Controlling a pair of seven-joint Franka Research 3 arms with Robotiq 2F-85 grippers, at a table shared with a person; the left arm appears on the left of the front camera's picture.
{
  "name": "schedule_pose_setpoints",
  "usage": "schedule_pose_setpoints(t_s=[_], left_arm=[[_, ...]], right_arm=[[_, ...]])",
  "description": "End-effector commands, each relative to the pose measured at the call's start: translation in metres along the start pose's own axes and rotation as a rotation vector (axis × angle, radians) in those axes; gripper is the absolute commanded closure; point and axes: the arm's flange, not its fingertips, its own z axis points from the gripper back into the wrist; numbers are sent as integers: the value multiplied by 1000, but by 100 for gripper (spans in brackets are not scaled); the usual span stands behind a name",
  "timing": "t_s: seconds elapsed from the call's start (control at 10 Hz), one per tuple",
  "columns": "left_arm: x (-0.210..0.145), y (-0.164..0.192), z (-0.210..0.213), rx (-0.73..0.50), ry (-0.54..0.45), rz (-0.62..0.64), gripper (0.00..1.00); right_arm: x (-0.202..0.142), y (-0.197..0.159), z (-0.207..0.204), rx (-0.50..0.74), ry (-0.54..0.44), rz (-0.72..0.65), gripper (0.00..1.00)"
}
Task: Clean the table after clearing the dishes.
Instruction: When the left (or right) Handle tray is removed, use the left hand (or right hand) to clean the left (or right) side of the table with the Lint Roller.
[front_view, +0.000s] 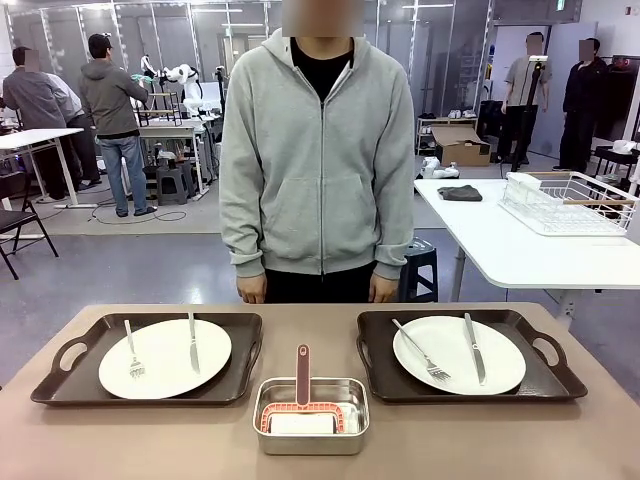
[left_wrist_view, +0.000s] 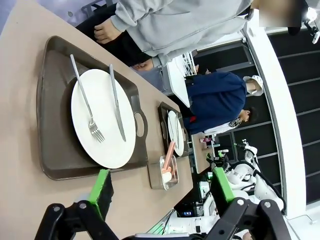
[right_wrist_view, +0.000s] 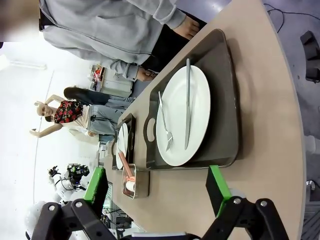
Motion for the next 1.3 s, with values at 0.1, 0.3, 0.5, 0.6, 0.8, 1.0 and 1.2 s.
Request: schedule_pose_setpoints(t_s=[0.1,0.3,0.5,0.6,0.8,1.0,1.2], left_arm=[[-1,0,3,3,-5,0,0],[-1,0,3,3,-5,0,0],[-1,0,3,3,-5,0,0],[-1,0,3,3,-5,0,0],[-1,0,3,3,-5,0,0],[-1,0,3,3,-5,0,0],[-1,0,3,3,-5,0,0]], right_arm=[[0,0,3,-2,4,4,0],[0,0,3,-2,4,4,0],[0,0,3,-2,4,4,0],[0,0,3,-2,4,4,0],[0,0,3,-2,4,4,0],[0,0,3,-2,4,4,0],[0,0,3,-2,4,4,0]])
